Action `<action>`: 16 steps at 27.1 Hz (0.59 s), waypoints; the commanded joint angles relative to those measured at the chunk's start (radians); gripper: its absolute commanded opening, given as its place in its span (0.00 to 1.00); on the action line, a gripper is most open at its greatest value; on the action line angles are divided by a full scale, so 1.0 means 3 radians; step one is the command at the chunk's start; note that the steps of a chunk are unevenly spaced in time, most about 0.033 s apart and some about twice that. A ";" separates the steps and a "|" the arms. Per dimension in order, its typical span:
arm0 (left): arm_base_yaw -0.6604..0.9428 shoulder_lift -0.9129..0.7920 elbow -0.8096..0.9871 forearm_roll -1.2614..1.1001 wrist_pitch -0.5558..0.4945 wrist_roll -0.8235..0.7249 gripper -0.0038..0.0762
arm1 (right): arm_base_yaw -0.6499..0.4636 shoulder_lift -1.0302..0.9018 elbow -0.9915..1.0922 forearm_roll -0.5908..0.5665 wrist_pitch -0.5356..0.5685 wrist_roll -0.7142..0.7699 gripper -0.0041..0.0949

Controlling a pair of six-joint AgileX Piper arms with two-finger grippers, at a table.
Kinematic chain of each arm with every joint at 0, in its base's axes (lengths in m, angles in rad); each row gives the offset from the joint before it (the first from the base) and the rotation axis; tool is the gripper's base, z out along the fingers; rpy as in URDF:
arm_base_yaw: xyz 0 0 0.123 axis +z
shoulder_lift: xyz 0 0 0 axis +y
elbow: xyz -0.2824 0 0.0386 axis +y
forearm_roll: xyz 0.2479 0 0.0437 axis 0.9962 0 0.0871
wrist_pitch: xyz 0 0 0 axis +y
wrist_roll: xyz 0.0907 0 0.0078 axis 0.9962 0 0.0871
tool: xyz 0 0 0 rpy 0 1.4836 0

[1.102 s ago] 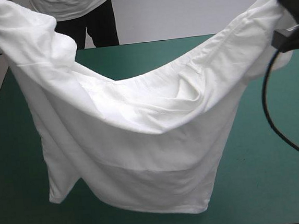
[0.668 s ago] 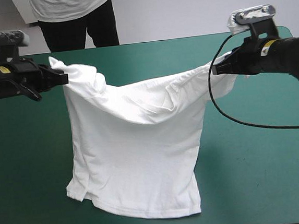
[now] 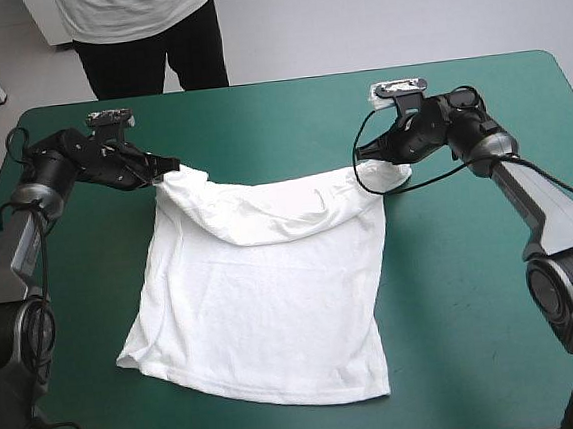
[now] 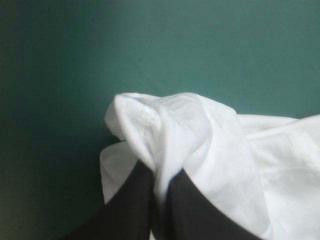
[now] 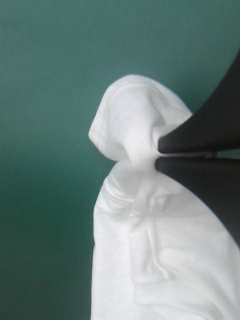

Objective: Fold the cloth

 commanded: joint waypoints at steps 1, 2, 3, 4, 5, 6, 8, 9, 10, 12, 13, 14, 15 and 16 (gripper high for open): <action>-0.0001 -0.0027 -0.0083 0.0005 -0.0278 0.0003 0.04 | -0.0058 -0.0012 -0.0076 0.0002 -0.0297 0.0018 0.02; -0.0001 0.0008 -0.0083 0.0013 -0.0312 0.0003 0.04 | -0.0058 0.0003 -0.0076 0.0002 -0.0311 0.0036 0.03; -0.0001 0.0027 -0.0083 0.0013 -0.0354 0.0003 0.04 | -0.0058 0.0029 -0.0076 0.0002 -0.0317 0.0043 0.03; -0.0001 0.0035 -0.0083 0.0007 -0.0394 0.0003 0.04 | -0.0058 0.0043 -0.0082 0.0013 -0.0317 0.0043 0.06; -0.0001 0.0042 -0.0083 -0.0007 -0.0414 0.0012 0.05 | -0.0058 0.0045 -0.0082 0.0030 -0.0311 0.0018 0.09; -0.0001 0.0042 -0.0083 -0.0023 -0.0417 0.0054 0.08 | -0.0058 0.0051 -0.0082 0.0036 -0.0284 0.0018 0.16; -0.0001 0.0023 -0.0089 -0.0029 -0.0277 0.0230 0.25 | -0.0065 0.0051 -0.0110 0.0145 -0.0153 -0.0001 0.44; -0.0001 0.0014 -0.0121 -0.0029 -0.0143 0.0280 0.33 | -0.0065 0.0051 -0.0146 0.0152 -0.0050 0.0018 0.53; -0.0001 0.0008 -0.0169 -0.0029 -0.0023 0.0306 0.42 | -0.0065 0.0051 -0.0176 0.0147 0.0028 0.0018 0.61; -0.0001 -0.0005 -0.0307 -0.0006 0.0273 0.0281 0.59 | -0.0065 0.0051 -0.0278 0.0151 0.0229 0.0018 0.69; -0.0001 -0.0012 -0.0391 0.0024 0.0409 0.0205 0.65 | -0.0065 0.0051 -0.0351 0.0145 0.0349 0.0018 0.69; -0.0001 -0.0012 -0.0466 0.0055 0.0513 0.0162 0.68 | -0.0065 0.0051 -0.0429 0.0145 0.0441 0.0018 0.68; -0.0001 -0.0027 -0.0559 0.0105 0.0633 0.0119 0.69 | -0.0065 0.0043 -0.0510 0.0145 0.0544 0.0043 0.67; -0.0001 -0.0041 -0.0637 0.0178 0.0718 0.0031 0.69 | -0.0065 0.0034 -0.0588 0.0145 0.0631 0.0091 0.65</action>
